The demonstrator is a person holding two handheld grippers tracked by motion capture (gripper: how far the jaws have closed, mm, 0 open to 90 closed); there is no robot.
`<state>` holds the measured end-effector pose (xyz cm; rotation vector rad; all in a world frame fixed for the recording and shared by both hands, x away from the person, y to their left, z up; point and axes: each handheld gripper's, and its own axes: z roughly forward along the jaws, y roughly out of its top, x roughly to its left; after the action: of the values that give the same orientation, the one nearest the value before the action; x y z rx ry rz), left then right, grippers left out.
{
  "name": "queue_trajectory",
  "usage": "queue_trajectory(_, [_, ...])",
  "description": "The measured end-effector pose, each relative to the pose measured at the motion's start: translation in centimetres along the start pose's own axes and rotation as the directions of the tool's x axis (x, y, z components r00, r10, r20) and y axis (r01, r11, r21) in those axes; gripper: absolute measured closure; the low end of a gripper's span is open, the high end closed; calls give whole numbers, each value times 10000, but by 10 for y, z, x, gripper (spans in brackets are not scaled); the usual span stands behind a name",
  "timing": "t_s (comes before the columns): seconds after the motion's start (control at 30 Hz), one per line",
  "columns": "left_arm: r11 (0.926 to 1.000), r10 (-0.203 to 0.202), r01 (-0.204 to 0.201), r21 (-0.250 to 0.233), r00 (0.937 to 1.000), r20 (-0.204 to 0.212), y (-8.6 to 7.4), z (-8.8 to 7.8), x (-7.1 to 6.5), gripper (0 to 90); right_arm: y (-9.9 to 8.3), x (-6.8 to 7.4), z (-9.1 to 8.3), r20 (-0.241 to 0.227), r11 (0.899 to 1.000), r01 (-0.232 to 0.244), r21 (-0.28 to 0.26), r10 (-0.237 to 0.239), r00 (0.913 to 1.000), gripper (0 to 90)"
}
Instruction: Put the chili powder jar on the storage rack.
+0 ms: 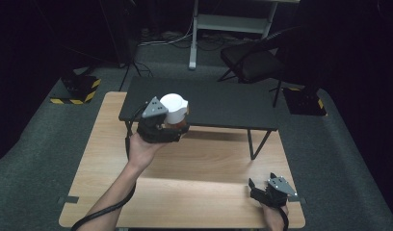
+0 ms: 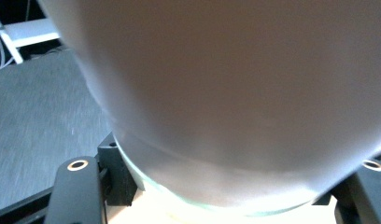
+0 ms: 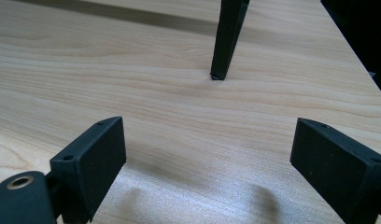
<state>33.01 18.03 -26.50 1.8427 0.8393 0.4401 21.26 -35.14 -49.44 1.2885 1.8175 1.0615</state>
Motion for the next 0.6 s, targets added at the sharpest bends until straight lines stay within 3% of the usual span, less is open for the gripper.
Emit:
queue_trajectory(0.23, [10000,-30,28,-56,9993,-366,23,31,9,310,-1,-1,0,-22,10000,20,-43,-20,10000,101])
queue_trajectory(0.6, [9995,-241,249,212,9989,-397,54,75,28,310,2,0,2,-125,9997,214,108,-213,9997,104])
